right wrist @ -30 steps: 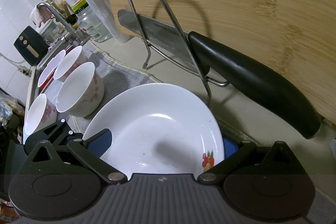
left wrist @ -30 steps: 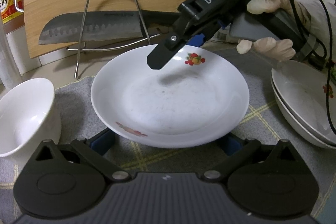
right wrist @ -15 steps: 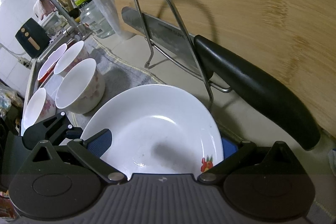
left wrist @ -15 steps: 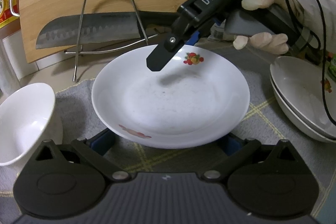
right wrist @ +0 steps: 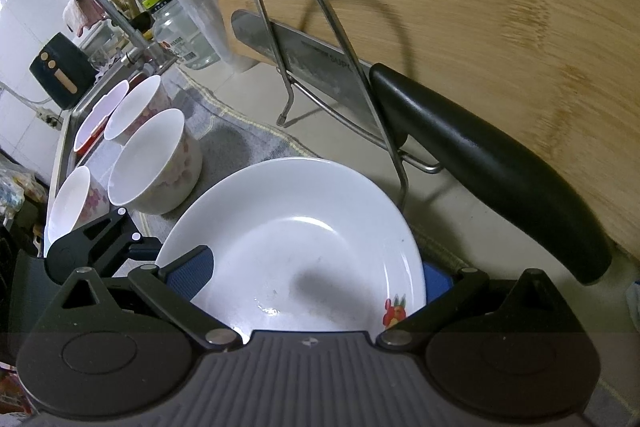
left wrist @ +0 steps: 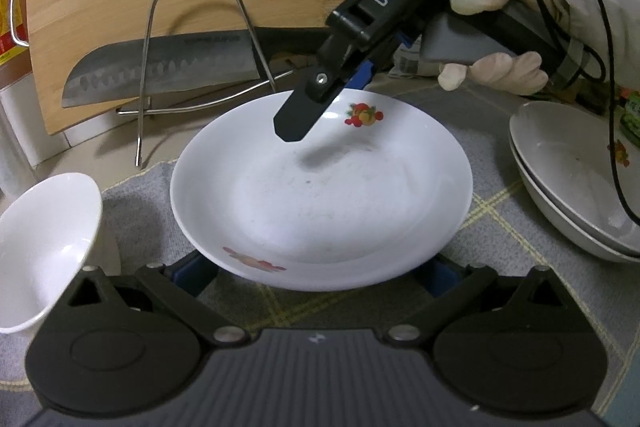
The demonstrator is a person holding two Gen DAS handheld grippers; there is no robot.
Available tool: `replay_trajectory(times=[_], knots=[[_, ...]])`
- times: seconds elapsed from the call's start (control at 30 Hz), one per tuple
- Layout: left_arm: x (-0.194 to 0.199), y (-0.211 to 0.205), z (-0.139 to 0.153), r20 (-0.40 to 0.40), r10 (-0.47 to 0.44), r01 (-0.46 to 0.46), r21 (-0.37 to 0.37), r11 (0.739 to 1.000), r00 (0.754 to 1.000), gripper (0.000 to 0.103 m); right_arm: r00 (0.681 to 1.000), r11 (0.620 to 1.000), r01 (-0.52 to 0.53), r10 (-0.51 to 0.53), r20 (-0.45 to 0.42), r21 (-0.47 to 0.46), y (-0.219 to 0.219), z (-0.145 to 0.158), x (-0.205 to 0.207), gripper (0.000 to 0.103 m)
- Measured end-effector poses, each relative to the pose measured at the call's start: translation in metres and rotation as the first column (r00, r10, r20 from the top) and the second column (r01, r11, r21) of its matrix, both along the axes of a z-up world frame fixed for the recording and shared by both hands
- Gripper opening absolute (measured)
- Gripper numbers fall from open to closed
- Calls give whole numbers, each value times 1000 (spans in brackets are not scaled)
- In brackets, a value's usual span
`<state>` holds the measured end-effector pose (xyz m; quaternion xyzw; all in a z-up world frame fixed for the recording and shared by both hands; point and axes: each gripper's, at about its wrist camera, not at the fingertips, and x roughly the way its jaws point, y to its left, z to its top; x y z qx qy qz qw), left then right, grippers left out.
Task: Organize plates and bowls
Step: 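Close the right tool on the oval dish rim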
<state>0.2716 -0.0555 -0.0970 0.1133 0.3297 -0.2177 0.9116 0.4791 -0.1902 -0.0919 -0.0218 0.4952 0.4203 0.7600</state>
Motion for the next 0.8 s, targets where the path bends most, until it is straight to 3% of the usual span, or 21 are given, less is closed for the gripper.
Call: replay_trajectory(times=[0.8], knots=[[-4,-1,7,12,-9,9,24,1000,1000,103,1000,1000,-11,11,28,-12,-3,12,-14,103]])
